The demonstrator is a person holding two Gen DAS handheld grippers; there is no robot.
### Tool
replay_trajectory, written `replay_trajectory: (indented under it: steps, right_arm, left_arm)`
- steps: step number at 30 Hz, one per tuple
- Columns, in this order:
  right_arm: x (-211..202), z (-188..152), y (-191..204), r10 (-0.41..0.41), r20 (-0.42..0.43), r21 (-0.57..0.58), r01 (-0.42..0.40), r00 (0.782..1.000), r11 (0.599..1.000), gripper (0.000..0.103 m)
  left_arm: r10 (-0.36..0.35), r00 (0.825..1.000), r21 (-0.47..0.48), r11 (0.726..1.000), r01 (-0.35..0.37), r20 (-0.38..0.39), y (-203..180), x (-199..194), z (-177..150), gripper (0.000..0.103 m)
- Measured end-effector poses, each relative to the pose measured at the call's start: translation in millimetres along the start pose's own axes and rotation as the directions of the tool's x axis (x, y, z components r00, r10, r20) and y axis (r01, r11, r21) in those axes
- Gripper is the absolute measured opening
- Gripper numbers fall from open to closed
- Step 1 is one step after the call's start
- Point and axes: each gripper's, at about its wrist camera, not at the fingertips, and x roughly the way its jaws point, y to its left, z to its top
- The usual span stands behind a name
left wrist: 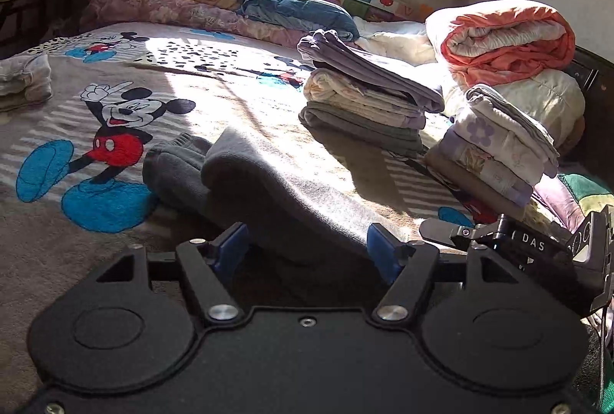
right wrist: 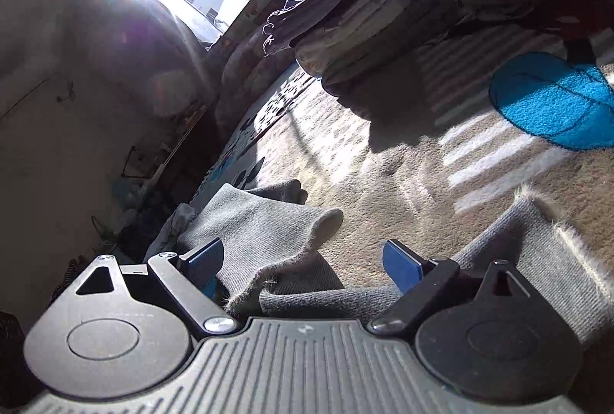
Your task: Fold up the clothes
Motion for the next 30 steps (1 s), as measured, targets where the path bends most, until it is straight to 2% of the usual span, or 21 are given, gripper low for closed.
replay_trajectory:
  steps: [2,4,6,7,9,11,14,17,23,25,26,27,30]
  right_arm:
    - [8,-3,0,0.013,-0.019,0.015,-0.012,1.000,1.000,0.090]
    - [15,-4,1,0.016,-0.024,0.024,-0.015,1.000,1.000,0.085]
    - [19,-5,2,0.021,-0.022,0.019,-0.021,1.000,1.000,0.059]
    - [19,-6,2,0.031,-0.015,0.021,-0.030,0.999,0.999,0.053]
    - [19,-6,3,0.050,-0.003,0.025,-0.050,0.999,0.998,0.027]
    - [12,-5,4,0.065,0.039,0.028,-0.066,0.997,0.997,0.015]
    - [0,0,-3,0.133,0.112,0.089,-0.143,0.985,0.986,0.009]
    - [-7,3,-10,0.140,0.144,0.118,-0.157,0.980,0.980,0.008]
    - [-9,7,-12,0.124,0.154,0.119,-0.143,0.980,0.983,0.007]
    - [-5,7,-11,0.095,0.125,0.117,-0.109,0.988,0.987,0.027]
    - [-3,7,-10,0.088,0.113,0.120,-0.102,0.990,0.988,0.067]
    - [0,6,-10,0.083,0.102,0.123,-0.095,0.991,0.988,0.088]
    - [12,4,-2,0.056,0.053,0.078,-0.060,0.997,0.995,0.086]
  left_arm:
    - [0.023,1.000,0.015,1.000,-0.022,-0.019,5,1,-5,0.070]
    - [0.033,0.999,0.016,0.999,-0.033,-0.036,10,3,-9,0.070]
    - [0.038,0.998,0.008,0.999,-0.038,-0.053,15,6,-13,0.070]
    - [0.042,0.997,0.002,0.999,-0.042,-0.062,17,7,-14,0.070]
    - [0.049,0.996,-0.010,0.999,-0.050,-0.080,21,10,-17,0.070]
    - [0.048,0.995,-0.024,0.998,-0.050,-0.090,24,11,-19,0.070]
    - [0.050,0.994,-0.036,0.998,-0.054,-0.100,28,10,-21,0.070]
    - [0.052,0.993,-0.038,0.998,-0.056,-0.105,31,8,-21,0.070]
    - [0.051,0.993,-0.045,0.997,-0.056,-0.105,33,5,-20,0.070]
    - [0.051,0.993,-0.045,0.997,-0.056,-0.102,33,3,-19,0.070]
    - [0.051,0.993,-0.047,0.997,-0.056,-0.102,33,2,-19,0.070]
    - [0.050,0.993,-0.048,0.997,-0.055,-0.103,34,1,-19,0.070]
    - [0.050,0.993,-0.047,0.997,-0.056,-0.108,35,0,-21,0.070]
